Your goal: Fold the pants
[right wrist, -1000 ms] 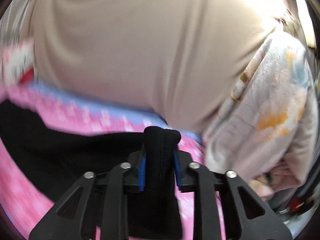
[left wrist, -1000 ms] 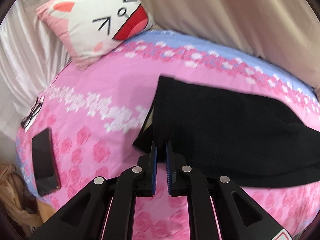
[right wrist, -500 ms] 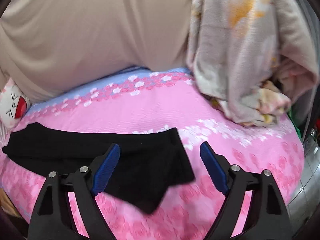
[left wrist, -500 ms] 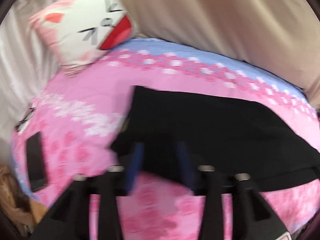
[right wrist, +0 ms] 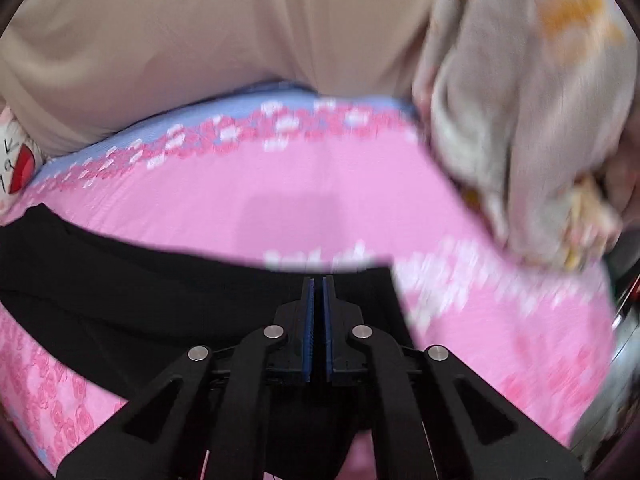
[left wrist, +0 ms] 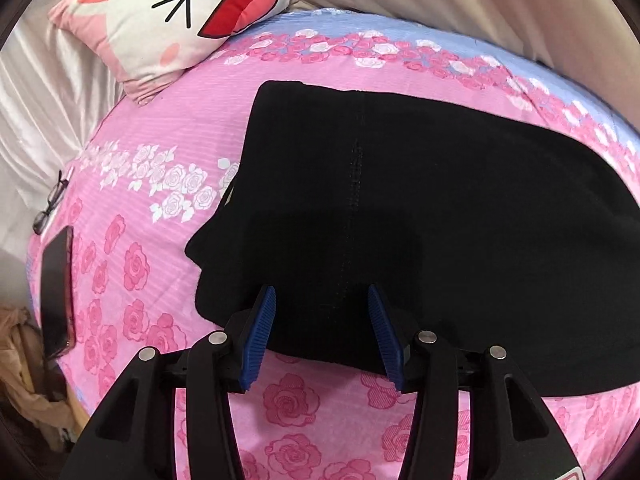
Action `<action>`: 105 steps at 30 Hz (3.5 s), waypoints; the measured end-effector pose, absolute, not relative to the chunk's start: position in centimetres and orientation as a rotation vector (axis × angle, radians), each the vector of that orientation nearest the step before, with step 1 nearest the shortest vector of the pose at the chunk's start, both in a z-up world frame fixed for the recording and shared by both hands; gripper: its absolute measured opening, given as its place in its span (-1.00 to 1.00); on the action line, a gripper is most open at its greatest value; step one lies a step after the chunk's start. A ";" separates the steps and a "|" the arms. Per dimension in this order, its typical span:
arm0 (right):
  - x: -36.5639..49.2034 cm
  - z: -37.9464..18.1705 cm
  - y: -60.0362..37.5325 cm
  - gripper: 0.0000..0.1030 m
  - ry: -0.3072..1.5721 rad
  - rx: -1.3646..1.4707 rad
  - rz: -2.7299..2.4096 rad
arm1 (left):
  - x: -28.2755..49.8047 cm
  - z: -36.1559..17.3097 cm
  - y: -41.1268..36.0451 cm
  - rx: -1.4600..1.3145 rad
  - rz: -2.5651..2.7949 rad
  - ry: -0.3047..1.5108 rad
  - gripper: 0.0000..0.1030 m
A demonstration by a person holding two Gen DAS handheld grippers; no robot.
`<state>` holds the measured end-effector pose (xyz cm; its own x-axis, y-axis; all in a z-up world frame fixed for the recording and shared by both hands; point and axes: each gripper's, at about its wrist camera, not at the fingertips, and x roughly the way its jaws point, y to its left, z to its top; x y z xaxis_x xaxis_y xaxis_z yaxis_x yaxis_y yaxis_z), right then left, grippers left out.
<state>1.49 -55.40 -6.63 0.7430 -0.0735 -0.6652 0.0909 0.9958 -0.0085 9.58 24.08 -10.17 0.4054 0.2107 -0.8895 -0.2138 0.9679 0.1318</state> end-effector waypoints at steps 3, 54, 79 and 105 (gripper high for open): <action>-0.8 1.7 -54.5 -0.94 0.433 -0.050 -0.078 | 9.8 -10.2 23.7 0.034 0.280 1.135 -0.07; -6.8 -10.3 -48.5 0.15 0.769 0.457 -0.008 | 6.5 -6.6 22.3 -0.222 0.059 1.147 0.04; 3.4 -13.9 -27.1 -0.91 0.879 0.583 0.309 | 9.0 -10.6 15.0 -0.465 -0.189 1.142 -0.36; -0.2 -9.5 -3.2 -0.22 0.814 -0.205 0.704 | 5.1 -7.4 29.9 -0.255 0.348 1.015 -0.15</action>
<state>-0.22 -3.17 -9.54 0.4768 0.4960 -0.7257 -0.6469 0.7570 0.0923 5.07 29.91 -7.35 0.4804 0.1647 -0.8615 -0.3987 0.9159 -0.0472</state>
